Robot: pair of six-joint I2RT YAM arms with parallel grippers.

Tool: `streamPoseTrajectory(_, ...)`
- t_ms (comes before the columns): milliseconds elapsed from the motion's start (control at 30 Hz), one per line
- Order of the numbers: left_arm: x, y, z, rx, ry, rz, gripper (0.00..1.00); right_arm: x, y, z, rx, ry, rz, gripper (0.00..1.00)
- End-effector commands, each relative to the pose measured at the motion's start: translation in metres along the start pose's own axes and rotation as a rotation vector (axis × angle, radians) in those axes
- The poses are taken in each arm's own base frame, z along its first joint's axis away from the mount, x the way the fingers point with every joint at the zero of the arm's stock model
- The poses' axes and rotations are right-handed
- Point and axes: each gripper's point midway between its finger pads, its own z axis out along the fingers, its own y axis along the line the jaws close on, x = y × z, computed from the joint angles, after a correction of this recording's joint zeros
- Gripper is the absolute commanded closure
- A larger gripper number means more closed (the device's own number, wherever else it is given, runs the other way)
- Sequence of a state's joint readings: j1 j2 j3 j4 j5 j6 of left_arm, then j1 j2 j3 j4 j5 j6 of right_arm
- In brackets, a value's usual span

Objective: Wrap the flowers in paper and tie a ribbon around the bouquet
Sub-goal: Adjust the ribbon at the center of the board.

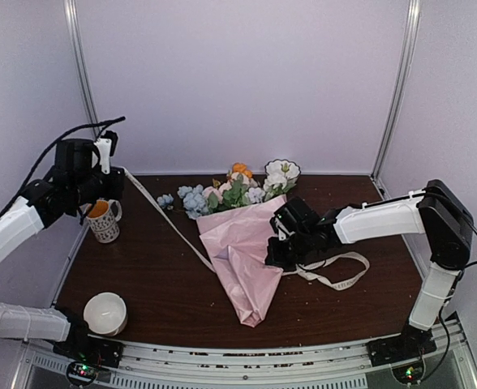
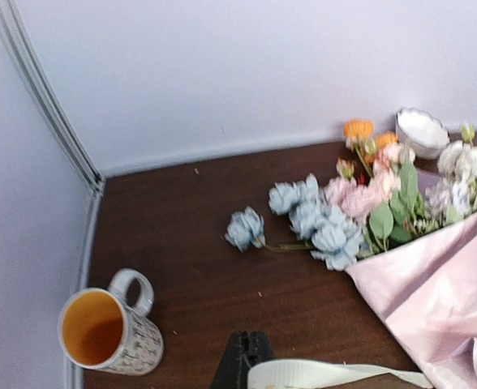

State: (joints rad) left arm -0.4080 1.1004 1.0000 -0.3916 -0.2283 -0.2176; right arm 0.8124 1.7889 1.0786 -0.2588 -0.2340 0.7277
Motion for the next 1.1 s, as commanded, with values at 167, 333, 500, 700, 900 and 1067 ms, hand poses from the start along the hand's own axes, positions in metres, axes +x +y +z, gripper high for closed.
streamPoseTrajectory(167,-0.090,-0.013,-0.067,0.091,-0.255,0.098,1.00,0.004,-0.021,0.017,0.071,0.005,-0.009,1.00)
streamPoseTrajectory(333,-0.032,-0.158,-0.016,0.515,-0.071,0.220,1.00,0.007,-0.021,0.021,0.076,0.019,-0.001,1.00)
streamPoseTrajectory(500,0.055,-0.260,0.046,0.854,0.260,0.208,1.00,0.014,-0.020,0.026,0.084,0.048,-0.002,1.00)
streamPoseTrajectory(700,0.143,-0.289,0.105,0.896,0.563,0.279,1.00,0.017,-0.013,0.025,0.084,0.052,-0.017,0.98)
streamPoseTrajectory(900,0.207,-0.269,0.130,0.828,0.741,0.282,1.00,0.006,-0.004,-0.004,0.133,0.021,-0.081,0.68)
streamPoseTrajectory(1067,0.236,-0.254,0.132,0.821,0.806,0.229,1.00,0.003,-0.018,-0.054,0.207,-0.035,-0.095,0.53)
